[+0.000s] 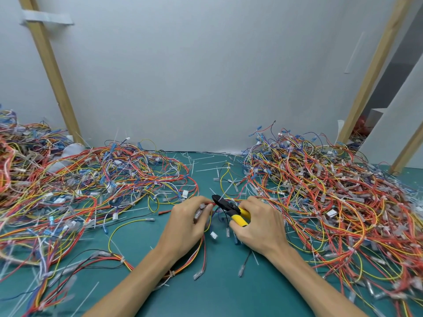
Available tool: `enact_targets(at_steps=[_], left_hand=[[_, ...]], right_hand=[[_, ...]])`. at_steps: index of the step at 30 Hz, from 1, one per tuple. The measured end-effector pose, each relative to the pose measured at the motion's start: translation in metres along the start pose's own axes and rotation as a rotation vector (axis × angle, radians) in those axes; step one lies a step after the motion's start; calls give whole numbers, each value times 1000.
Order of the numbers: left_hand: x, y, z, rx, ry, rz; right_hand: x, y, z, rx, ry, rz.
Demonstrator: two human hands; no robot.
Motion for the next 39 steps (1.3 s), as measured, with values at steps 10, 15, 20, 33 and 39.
enact_targets(at_steps=[10, 15, 20, 33, 39], left_hand=[[2, 0, 0, -14, 28, 60], [2, 1, 0, -11, 26, 57], [1, 1, 0, -9, 31, 44], [2, 7, -3, -22, 8, 98], [2, 12, -3, -74, -28, 168]], right_hand=[[-2, 0, -1, -10, 53, -8], [0, -3, -1, -10, 60, -14], [1, -4, 0, 22, 65, -24], [0, -5, -6, 15, 58, 24], [-2, -4, -3, 153, -31, -39]])
Point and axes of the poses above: each hand's wrist, its own x-axis towards the middle knuckle, its own z-axis out of the back of the hand, y = z × x, the point moved 1 cm from there along x, towards the middle knuckle
